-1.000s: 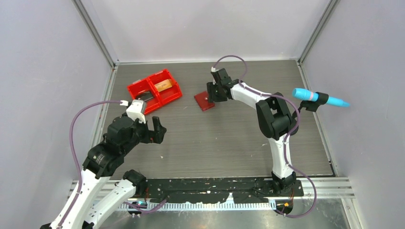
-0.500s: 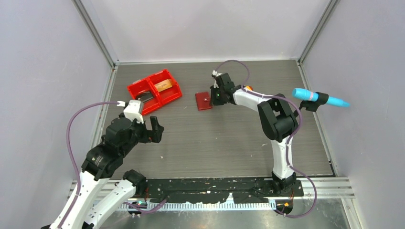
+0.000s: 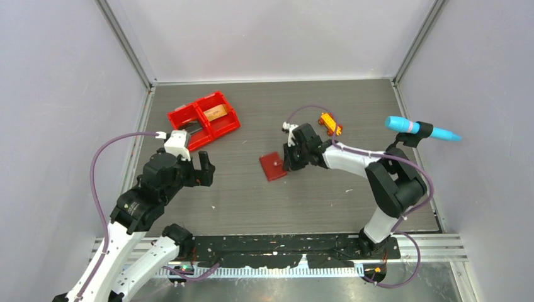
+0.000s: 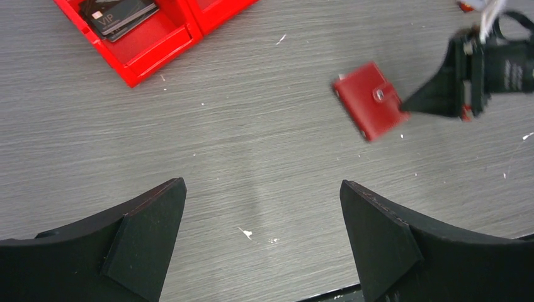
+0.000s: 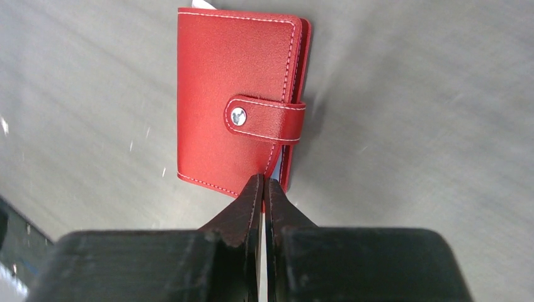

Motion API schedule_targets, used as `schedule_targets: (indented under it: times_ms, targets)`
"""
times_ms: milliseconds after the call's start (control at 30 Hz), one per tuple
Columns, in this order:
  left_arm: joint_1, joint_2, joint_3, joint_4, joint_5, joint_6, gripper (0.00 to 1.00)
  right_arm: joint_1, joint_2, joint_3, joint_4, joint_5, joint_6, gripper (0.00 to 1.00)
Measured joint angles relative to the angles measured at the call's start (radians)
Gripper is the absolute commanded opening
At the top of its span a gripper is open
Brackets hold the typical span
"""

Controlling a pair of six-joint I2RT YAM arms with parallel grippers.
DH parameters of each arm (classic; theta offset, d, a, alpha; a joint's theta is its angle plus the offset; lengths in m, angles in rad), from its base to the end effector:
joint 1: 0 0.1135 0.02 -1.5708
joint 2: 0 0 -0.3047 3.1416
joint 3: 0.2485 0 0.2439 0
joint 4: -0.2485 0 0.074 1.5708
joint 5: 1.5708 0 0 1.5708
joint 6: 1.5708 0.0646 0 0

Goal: Take the credit cards out of the card holder
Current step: Move the card holder to the center of the board.

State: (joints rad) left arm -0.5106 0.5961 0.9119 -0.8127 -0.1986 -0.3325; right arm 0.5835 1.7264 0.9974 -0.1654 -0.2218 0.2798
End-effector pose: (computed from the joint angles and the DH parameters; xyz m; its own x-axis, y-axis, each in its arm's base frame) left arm 0.0888 -0.0351 0.3495 -0.5001 -0.0866 -0.8616 0.1741 0.9646 -0.1980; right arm 0.3003 0.2153 0.1949 -0.8057 -0.2091 -0.5543 -0.4473 0.8282 0.3378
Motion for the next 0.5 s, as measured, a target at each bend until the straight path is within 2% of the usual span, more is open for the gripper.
schedule_targets:
  times_ms: [100,167,233,300,500]
  targets:
    - [0.000,0.005,0.000,0.000,-0.020,0.000,0.97,0.062,-0.087,-0.096,-0.014,-0.018,-0.016,0.06]
    - [0.000,0.007,0.000,0.000,-0.037,0.000,0.97,0.101,-0.135,-0.140,-0.040,-0.014,-0.015,0.21]
    - [0.000,0.008,0.000,0.000,-0.059,0.000,0.97,0.139,-0.184,-0.176,-0.069,0.005,-0.007,0.31]
    - [0.000,0.008,0.000,0.000,-0.077,0.000,0.96,0.171,-0.233,-0.195,-0.100,0.027,0.012,0.36]
    - [0.000,0.005,0.000,-0.001,-0.139,-0.001,0.96,0.230,-0.328,-0.185,-0.124,0.126,0.099,0.41]
